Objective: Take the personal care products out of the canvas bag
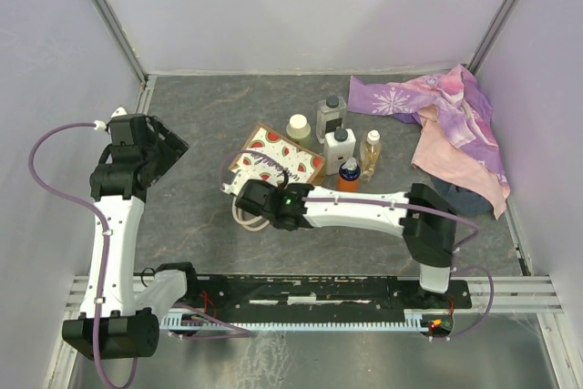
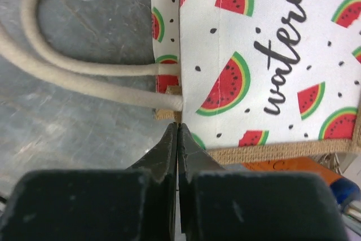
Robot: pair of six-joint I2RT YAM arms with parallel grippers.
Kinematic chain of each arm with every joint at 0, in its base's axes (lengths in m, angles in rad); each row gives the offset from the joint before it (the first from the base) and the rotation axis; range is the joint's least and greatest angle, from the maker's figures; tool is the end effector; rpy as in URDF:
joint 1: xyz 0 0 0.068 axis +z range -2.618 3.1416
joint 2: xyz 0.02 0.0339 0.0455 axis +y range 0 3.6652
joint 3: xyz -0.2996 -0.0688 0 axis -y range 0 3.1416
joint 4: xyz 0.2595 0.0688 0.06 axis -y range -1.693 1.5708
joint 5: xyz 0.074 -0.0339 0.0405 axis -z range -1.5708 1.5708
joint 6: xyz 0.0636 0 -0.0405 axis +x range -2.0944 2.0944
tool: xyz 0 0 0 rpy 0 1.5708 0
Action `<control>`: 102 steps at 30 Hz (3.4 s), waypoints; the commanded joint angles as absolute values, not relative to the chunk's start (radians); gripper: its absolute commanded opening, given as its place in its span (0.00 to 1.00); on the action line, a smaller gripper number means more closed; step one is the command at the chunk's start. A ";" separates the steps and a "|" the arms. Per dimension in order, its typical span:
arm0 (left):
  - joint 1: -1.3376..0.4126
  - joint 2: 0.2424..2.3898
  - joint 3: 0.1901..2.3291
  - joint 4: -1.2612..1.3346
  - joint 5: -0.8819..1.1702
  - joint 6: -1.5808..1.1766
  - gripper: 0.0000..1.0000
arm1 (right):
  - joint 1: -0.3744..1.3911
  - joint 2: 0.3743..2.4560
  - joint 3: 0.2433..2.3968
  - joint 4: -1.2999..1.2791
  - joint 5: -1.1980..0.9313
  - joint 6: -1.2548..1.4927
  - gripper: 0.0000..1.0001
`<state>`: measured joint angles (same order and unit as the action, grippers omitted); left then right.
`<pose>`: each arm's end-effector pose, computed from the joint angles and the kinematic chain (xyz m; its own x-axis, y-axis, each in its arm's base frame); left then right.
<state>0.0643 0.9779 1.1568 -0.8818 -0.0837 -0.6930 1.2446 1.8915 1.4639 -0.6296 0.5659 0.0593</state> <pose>0.2013 0.0183 0.3784 -0.4147 -0.6646 -0.6215 -0.5104 0.7354 -0.4458 0.1727 0.4042 0.2336 -0.3210 -0.7928 -0.5181 -0.6974 0.5680 -0.4371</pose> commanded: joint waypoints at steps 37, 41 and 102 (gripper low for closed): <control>0.070 0.950 1.140 -0.812 -0.057 -0.663 0.78 | 1.161 2.010 1.650 -0.591 0.549 0.069 0.79; 0.070 0.948 1.132 -0.805 -0.043 -0.667 0.78 | 1.168 2.070 1.651 -0.572 0.782 0.068 0.75; 0.074 0.968 1.135 -0.808 -0.014 -0.673 0.78 | 1.202 2.212 1.651 -0.471 1.029 -0.235 0.82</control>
